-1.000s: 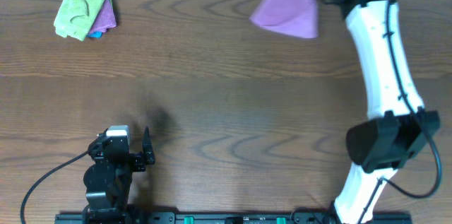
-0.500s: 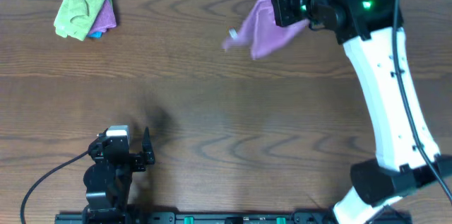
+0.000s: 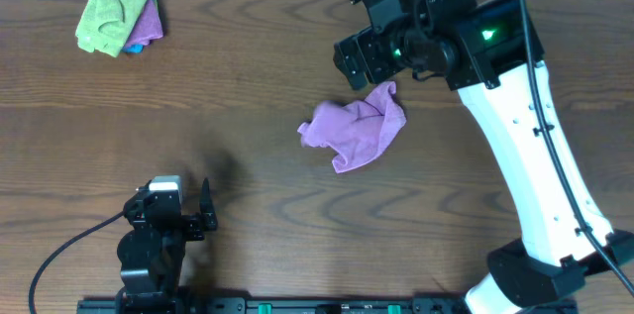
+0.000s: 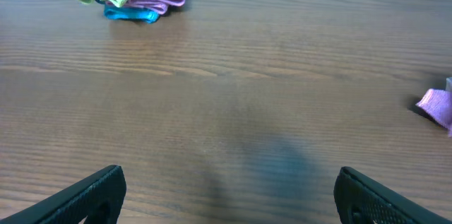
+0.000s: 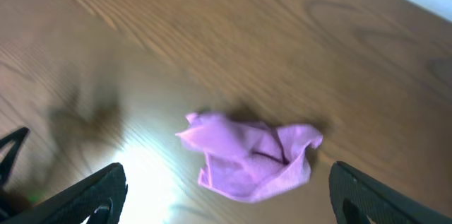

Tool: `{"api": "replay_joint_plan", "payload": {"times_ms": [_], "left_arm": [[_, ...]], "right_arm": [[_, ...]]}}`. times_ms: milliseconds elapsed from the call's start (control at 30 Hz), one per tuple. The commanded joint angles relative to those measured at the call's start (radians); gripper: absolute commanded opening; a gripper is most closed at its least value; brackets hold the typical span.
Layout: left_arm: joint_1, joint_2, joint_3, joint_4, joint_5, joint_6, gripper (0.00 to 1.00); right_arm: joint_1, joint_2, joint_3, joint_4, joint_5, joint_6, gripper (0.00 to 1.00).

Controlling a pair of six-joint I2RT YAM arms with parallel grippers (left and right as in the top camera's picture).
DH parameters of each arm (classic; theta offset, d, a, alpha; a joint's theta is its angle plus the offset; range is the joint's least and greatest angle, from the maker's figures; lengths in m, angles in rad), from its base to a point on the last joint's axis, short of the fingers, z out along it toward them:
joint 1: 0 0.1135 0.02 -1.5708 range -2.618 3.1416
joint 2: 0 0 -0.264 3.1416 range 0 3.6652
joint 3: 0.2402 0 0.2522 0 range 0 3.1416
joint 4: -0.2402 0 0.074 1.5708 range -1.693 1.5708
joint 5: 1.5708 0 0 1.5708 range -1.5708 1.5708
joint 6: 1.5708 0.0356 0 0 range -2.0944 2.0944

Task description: Fold the cloth

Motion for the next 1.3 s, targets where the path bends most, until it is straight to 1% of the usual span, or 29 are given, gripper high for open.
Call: {"api": "replay_joint_plan", "payload": {"times_ms": [0, 100, 167, 200, 333, 400, 467, 567, 700, 833, 900, 1033, 1100, 1200, 1267], "left_arm": [[-0.004, -0.006, -0.018, -0.003, -0.007, -0.011, 0.95], [-0.004, -0.006, -0.018, -0.003, -0.007, -0.011, 0.96], [-0.004, -0.006, -0.018, -0.003, -0.007, -0.011, 0.95], [-0.004, -0.006, -0.018, -0.003, -0.007, -0.011, 0.95], [-0.004, -0.006, -0.018, -0.003, -0.007, -0.011, 0.96], [-0.004, -0.006, -0.018, -0.003, -0.007, -0.011, 0.96], [-0.004, -0.006, -0.018, -0.003, -0.007, -0.011, 0.96], [-0.004, -0.006, -0.018, -0.003, -0.007, -0.011, 0.96], [-0.004, -0.006, -0.018, -0.003, -0.007, -0.011, 0.96], [-0.004, -0.006, -0.018, -0.003, -0.007, -0.011, 0.95], [-0.004, -0.006, -0.018, -0.003, -0.007, -0.011, 0.95], [-0.004, -0.006, -0.018, -0.004, -0.007, -0.011, 0.95], [-0.004, -0.006, -0.018, -0.003, -0.007, -0.011, 0.96], [-0.004, -0.006, -0.018, -0.003, -0.008, -0.011, 0.96], [-0.004, -0.006, -0.018, -0.003, -0.007, -0.011, 0.95]], "right_arm": [[0.0, 0.009, -0.04, -0.041, 0.069, -0.034, 0.91], [0.0, 0.032, -0.129, -0.042, 0.069, -0.07, 0.9], [0.003, 0.053, -0.217, -0.013, 0.058, -0.073, 0.84], [0.01, 0.059, -0.272, 0.013, 0.04, -0.073, 0.82], [0.047, 0.071, -0.418, 0.088, 0.03, -0.073, 0.83], [0.062, 0.071, -0.506, 0.137, 0.094, -0.055, 0.84], [0.058, 0.071, -0.561, 0.179, 0.205, 0.026, 0.82], [0.021, 0.071, -0.605, 0.228, 0.264, 0.081, 0.81], [-0.043, 0.071, -0.645, 0.256, 0.27, 0.097, 0.72], [-0.098, 0.071, -0.678, 0.274, 0.238, 0.099, 0.68], [-0.11, 0.071, -0.684, 0.294, 0.224, 0.098, 0.67], [-0.111, 0.071, -0.708, 0.347, 0.214, 0.092, 0.61], [-0.111, 0.072, -0.74, 0.4, 0.214, 0.092, 0.57], [-0.112, 0.074, -0.783, 0.461, 0.215, 0.092, 0.57], [-0.112, 0.08, -0.797, 0.481, 0.215, 0.092, 0.55]]}}
